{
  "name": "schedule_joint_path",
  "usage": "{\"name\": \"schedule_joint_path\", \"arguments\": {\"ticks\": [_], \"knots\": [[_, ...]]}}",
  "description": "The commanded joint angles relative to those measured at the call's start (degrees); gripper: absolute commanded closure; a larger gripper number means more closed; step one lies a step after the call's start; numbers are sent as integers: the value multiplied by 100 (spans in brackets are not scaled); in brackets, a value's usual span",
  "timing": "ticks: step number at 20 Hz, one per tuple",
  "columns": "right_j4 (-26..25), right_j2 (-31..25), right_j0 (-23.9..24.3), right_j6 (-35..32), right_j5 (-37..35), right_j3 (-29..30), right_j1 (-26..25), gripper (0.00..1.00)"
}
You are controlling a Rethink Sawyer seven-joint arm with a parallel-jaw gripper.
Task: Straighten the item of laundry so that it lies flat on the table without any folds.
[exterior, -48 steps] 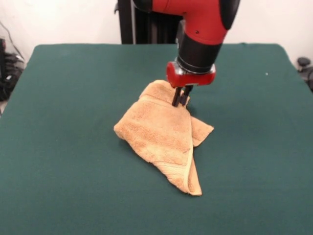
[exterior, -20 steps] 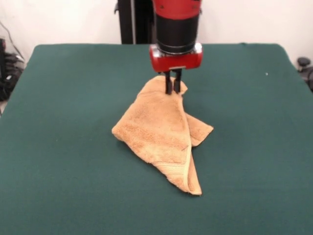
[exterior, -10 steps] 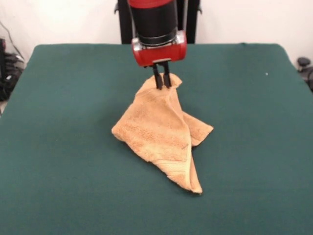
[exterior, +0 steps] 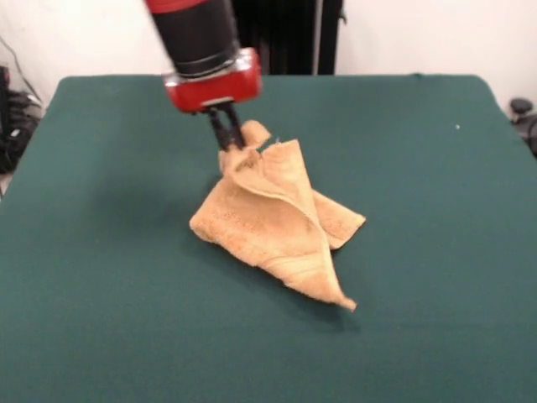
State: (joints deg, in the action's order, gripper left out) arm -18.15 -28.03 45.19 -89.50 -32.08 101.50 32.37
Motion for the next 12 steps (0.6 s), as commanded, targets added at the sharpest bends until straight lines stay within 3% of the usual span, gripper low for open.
{"name": "schedule_joint_path", "arguments": {"ticks": [1,7,12], "knots": [[-528,-1082,749,2633,-1244,-566,-867,100],[-726,-1410,1365,3508,-2120,-1303,-1361,100],[-1028,-1486,1627,4040,-1930,-1925,-2131,100]]}}
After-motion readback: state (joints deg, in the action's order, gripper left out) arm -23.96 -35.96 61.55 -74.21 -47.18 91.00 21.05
